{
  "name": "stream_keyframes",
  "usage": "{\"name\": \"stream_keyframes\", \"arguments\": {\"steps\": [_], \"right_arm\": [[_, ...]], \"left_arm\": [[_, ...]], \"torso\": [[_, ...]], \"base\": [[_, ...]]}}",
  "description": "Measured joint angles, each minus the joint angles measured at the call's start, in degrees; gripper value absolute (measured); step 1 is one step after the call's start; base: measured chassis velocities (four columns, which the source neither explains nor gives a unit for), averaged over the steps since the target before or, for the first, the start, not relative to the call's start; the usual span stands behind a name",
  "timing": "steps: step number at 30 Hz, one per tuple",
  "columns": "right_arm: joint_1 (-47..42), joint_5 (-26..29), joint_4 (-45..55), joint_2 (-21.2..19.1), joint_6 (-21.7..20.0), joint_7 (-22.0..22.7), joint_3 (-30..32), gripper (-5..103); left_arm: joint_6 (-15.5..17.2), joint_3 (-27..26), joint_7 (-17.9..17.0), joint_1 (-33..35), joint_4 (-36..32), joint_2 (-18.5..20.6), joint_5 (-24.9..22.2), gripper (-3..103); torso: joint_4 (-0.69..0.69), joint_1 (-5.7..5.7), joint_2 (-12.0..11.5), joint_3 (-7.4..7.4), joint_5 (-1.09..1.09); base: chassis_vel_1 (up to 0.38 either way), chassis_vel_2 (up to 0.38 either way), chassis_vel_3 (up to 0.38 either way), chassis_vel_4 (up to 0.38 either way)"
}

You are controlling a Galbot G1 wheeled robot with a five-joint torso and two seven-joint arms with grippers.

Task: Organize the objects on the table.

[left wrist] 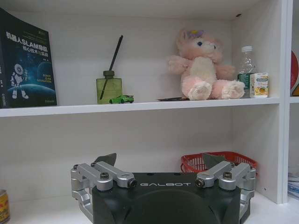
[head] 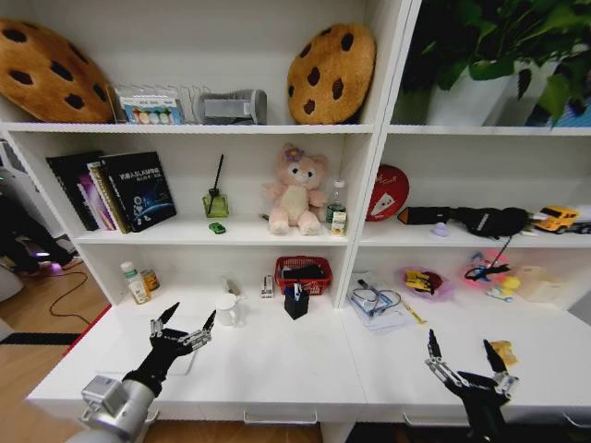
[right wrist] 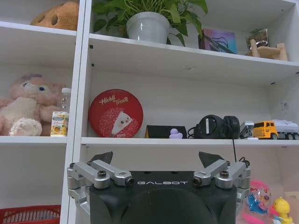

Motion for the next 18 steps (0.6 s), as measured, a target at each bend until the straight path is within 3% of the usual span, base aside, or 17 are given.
{"name": "stream_keyframes", "arguments": {"steps": [9, 18], "right_arm": [[0.6, 3.3, -0.4, -0.9, -1.3, 0.0, -0.1, 100], [1.0, 5.0, -0.3, -1.1, -1.9, 0.0, 0.0, 100]], "left_arm": [[0.0, 0.0, 0.0, 0.0, 0.0, 0.0, 0.0, 100], [0.0, 0.0, 0.0, 0.0, 0.0, 0.0, 0.0, 100]], "torso": [[-0.01, -0.08, 0.0, -0.03, 0.01], [0.00, 0.03, 0.0, 0.01, 0.01]], "base": [[0.124, -0.113, -0.137, 0.139], [-0.088, -0.016, 0.086, 0.014]]}}
